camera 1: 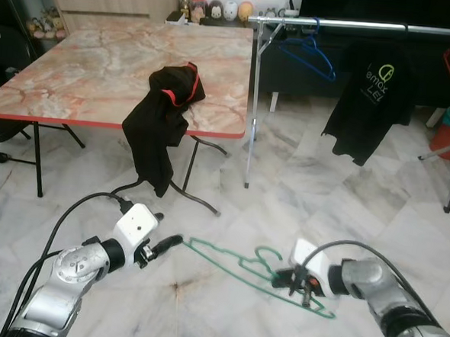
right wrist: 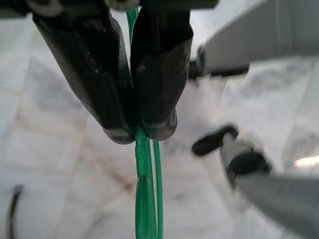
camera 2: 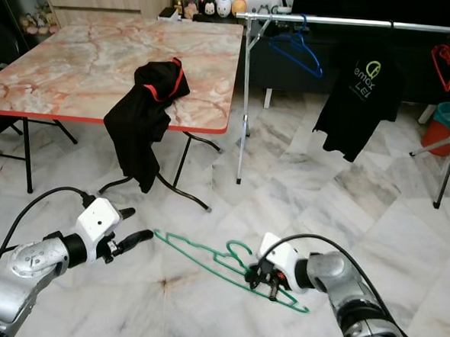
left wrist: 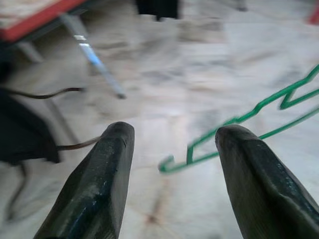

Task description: Hang hanger

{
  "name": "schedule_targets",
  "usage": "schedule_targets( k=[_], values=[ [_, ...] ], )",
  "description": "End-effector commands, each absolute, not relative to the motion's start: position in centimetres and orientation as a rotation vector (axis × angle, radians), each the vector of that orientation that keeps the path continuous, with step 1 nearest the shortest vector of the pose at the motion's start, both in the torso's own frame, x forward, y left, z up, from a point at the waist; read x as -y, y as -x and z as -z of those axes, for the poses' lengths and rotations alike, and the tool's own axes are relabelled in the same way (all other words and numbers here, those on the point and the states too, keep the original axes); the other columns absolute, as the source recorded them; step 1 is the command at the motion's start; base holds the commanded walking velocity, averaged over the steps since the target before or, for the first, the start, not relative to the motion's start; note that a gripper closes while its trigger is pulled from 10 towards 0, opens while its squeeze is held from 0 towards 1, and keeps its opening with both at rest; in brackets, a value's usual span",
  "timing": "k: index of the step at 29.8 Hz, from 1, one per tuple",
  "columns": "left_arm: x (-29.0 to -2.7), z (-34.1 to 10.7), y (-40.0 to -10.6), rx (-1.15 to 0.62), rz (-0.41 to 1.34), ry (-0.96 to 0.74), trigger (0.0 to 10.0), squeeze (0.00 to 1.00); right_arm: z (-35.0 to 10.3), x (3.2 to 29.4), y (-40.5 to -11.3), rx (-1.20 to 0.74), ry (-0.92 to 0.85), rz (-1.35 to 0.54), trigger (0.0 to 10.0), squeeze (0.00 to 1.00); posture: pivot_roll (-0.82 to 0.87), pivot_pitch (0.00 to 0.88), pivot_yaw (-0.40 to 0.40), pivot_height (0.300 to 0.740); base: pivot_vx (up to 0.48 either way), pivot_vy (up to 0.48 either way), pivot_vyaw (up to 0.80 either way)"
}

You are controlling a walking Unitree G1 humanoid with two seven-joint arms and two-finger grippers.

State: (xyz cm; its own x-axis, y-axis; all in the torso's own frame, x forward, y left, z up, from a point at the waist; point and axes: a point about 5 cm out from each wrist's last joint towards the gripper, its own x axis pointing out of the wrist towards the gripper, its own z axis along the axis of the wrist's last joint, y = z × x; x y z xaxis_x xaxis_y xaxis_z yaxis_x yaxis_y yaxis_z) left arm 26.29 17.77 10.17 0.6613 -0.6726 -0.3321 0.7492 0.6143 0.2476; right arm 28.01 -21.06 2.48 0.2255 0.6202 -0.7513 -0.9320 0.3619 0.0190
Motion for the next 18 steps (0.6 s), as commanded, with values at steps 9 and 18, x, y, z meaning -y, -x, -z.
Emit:
schedule_targets(
  k=[9, 18],
  values=[
    [-16.8, -10.8, -25.5, -0.285, 1.055, -0.218, 10.0, 0.25, -4.9, 19.8, -29.5, -0.688, 0.576, -1.264, 10.0, 0.0, 0.03, 0.0, -0.02, 0.74, 0.0, 0.0, 0.0],
    [-15.1, -10.3, -26.4, -0.3, 1.072, -0.245, 10.0, 0.67, -7.3, 17.4, -31.4, -0.567, 0.583, -1.318, 10.0, 0.0, 0.03, 0.0, -0.031, 0.74, 0.0, 0.0, 0.0]
  ],
)
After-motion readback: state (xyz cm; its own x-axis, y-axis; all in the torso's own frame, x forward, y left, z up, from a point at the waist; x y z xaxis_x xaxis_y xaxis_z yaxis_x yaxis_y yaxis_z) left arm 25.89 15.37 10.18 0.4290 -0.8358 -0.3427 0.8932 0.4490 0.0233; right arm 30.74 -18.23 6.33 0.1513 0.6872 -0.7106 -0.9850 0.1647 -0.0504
